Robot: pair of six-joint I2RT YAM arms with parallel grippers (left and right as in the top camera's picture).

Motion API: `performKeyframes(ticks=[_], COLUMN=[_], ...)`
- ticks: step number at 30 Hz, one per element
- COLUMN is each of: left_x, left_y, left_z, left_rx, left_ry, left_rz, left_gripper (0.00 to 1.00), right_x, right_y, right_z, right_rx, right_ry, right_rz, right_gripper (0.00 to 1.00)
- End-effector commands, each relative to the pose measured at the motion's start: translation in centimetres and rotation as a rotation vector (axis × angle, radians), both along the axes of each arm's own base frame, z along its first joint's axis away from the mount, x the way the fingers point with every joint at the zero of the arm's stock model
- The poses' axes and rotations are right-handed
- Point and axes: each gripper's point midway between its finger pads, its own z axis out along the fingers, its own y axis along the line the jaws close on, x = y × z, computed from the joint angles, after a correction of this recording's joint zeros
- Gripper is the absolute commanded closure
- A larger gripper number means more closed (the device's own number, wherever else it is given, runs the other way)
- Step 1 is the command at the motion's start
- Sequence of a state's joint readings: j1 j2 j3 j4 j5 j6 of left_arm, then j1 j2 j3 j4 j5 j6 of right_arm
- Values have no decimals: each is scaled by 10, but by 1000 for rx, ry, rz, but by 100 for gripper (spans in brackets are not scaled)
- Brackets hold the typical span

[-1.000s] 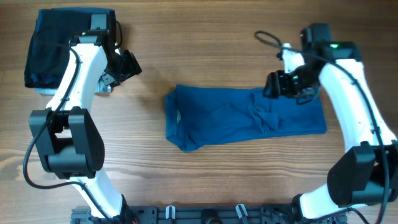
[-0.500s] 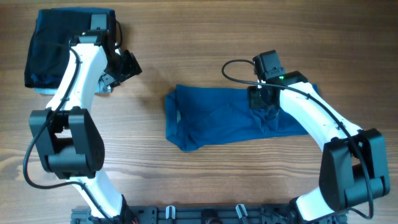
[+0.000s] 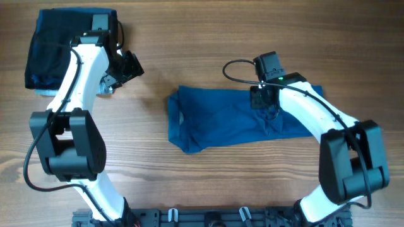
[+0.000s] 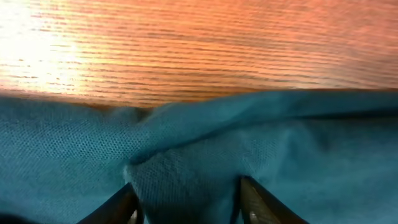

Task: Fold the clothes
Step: 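Fold the right end leftward over the strip's middle and release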

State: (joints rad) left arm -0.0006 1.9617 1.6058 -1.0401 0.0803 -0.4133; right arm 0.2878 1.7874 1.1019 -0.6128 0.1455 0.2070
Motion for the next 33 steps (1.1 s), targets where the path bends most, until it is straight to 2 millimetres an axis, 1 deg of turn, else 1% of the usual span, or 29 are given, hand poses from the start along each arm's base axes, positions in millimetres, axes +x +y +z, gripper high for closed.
performKeyframes(ticks=[1, 3, 4, 5, 6, 8, 12, 13, 17, 18, 19, 20, 21, 23, 24, 27, 28, 29, 30, 32, 33], left_x=[1, 1, 1, 1, 1, 1, 1, 1, 1, 1, 1, 1, 1, 1, 1, 2, 2, 2, 2, 2, 3], left_y=[-2, -2, -2, -2, -2, -2, -2, -2, -2, -2, -2, -2, -2, -2, -2, -2, -2, -2, -2, -2, -2], left_z=[12, 12, 12, 12, 12, 12, 12, 11, 12, 12, 12, 12, 12, 12, 12, 12, 12, 12, 12, 12, 12], left_rx=[-15, -15, -15, -15, -15, -15, -15, -15, -15, -15, -15, -15, -15, -15, -15, -15, -15, -15, -15, -15, -15], left_ry=[-27, -27, -27, -27, -27, -27, -28, -27, -27, -28, -29, -29, -29, -29, -30, -30, -30, -31, -31, -34, -35], left_rz=[-2, -2, -2, -2, -2, -2, -2, -2, -2, -2, -2, -2, -2, -2, -2, -2, -2, -2, -2, -2, -2], left_gripper=[34, 34, 34, 33, 34, 34, 34, 34, 33, 33, 33, 33, 33, 33, 33, 33, 33, 33, 33, 33, 33], right_x=[-4, -1, -1, -1, -1, 7, 27, 30, 30, 31, 30, 27, 24, 17, 14, 2, -5, -12, -21, -39, -44], right_y=[5, 5, 6, 5, 5, 3, 13, 15, 16, 19, 21, 23, 25, 25, 26, 35, 34, 32, 29, 23, 21], right_z=[-11, -10, -10, -10, -10, -2, 28, 32, 32, 33, 32, 31, 30, 30, 35, 70, 78, 82, 84, 76, 71], right_rx=[-3, -4, -4, -4, -7, -26, 24, 32, 46, 63, 75, 87, 94, 99, 109, 197, 207, 206, 201, 179, 172], right_ry=[19, 8, 8, 8, 6, -23, -106, -117, -121, -121, -116, -103, -86, -60, -59, -86, -84, -73, -49, 27, 49], right_rz=[5, 5, 4, 5, 4, 0, 5, 7, -20, -14, -9, -4, 1, 10, 12, 38, 38, 30, 19, 3, 0], right_gripper=[61, 77, 87, 93, 96, 96, 96, 96, 96, 96, 93, 72, 61, 54, 52, 41, 40, 42, 49, 85, 96])
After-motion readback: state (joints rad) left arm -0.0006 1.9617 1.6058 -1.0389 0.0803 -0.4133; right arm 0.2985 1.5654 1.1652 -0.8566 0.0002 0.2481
